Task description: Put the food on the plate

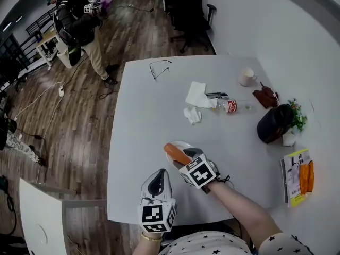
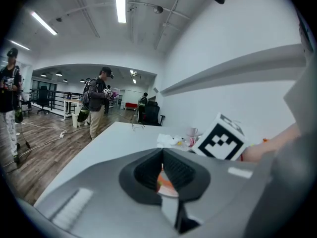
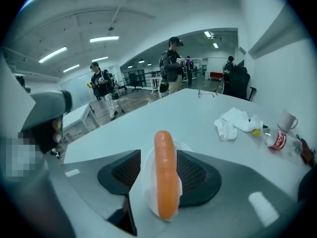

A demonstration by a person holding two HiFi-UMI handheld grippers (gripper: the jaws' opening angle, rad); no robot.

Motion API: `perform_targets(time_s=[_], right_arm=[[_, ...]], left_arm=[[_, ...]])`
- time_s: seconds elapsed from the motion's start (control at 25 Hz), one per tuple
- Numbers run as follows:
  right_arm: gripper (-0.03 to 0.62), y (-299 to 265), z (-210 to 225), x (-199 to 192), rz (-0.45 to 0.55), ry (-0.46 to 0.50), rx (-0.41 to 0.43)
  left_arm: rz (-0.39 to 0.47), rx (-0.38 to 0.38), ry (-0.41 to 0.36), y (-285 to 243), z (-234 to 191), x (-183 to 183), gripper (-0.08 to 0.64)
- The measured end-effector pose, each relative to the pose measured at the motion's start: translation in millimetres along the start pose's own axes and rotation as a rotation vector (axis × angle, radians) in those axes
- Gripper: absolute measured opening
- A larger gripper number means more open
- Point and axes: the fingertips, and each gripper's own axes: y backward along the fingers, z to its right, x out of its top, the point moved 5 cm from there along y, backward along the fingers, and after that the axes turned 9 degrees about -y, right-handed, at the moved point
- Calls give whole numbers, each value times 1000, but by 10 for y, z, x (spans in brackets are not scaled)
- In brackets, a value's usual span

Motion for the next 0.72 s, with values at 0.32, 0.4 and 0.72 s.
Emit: perform_targets(time_s=[0.32, 0.4, 0.72], right_arm=[[107, 990, -403, -206, 270, -185, 22], [55, 1211, -472, -292, 322, -224, 4], [0, 1715, -674, -705, 404, -274, -42]], left_arm=[[34, -11, 7, 270, 310, 16, 8], [38, -15, 6, 346, 397, 12, 8], [40, -32, -12, 653, 700, -55, 8]])
